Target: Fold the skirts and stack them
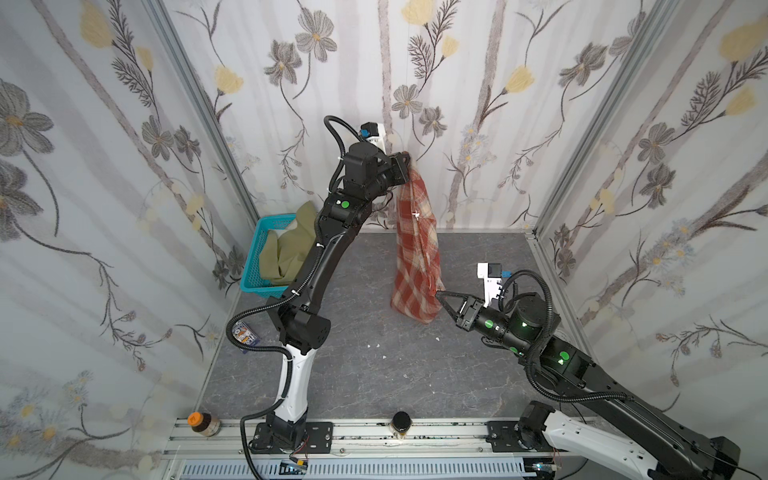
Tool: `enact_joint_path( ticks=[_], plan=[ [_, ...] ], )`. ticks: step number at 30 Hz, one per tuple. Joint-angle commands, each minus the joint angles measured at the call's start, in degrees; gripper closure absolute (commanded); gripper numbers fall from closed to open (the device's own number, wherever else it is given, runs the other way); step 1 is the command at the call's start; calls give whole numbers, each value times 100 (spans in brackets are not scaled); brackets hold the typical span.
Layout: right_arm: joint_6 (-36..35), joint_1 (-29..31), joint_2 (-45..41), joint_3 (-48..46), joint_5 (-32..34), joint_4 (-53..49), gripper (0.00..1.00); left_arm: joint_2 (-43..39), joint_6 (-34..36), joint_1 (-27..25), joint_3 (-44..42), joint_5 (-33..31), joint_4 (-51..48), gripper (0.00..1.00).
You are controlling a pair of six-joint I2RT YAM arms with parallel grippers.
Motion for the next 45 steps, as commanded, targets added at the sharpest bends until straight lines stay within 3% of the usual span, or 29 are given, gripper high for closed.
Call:
enact_joint_path(
  ticks=[1,10,17,22,26,32,33,34,35,37,38,42,45],
  plan=[
    [-344,106,187,296,-303,-211,100,-514,402,8,-270,-910,756,100],
    [-723,1004,1100,1283,-434,104,100,-2217,1524,26,-1589,-2382,756,100],
    [-408,1542,1549,1228,-430,1012,100,-2317,1577,19,-1682,-2135,764,100],
    [171,1546,1112,388,558,1154,100,-1608,1261,-115,-1591,-1413,782,100],
    [869,1501,426,-815,1532,1190,100,-512,988,-495,-1183,-865,789,100],
    [2165,1407,-625,-2516,2300,601,99,1297,534,-1158,-592,-513,830,100],
    [2382,1368,-875,-2757,2417,410,74,1620,421,-1233,-463,-429,842,100],
    [2510,1297,-1118,-2900,2492,220,58,1884,323,-1289,-327,-351,859,87],
    [2518,1266,-1436,-3016,2627,42,51,2168,194,-1340,-165,-314,869,56],
    [2489,1242,-1991,-2959,3031,-594,39,2501,-38,-1371,69,-267,894,32],
    [2433,1229,-2249,-2857,3242,-958,39,2574,-98,-1376,169,-235,918,22],
    [2075,1064,-2737,-2484,3638,-1715,36,2193,-16,-1331,-148,-247,923,16],
    [1765,771,-2583,-2330,3542,-1727,35,1298,33,-1301,-1565,-412,923,15]
  ],
)
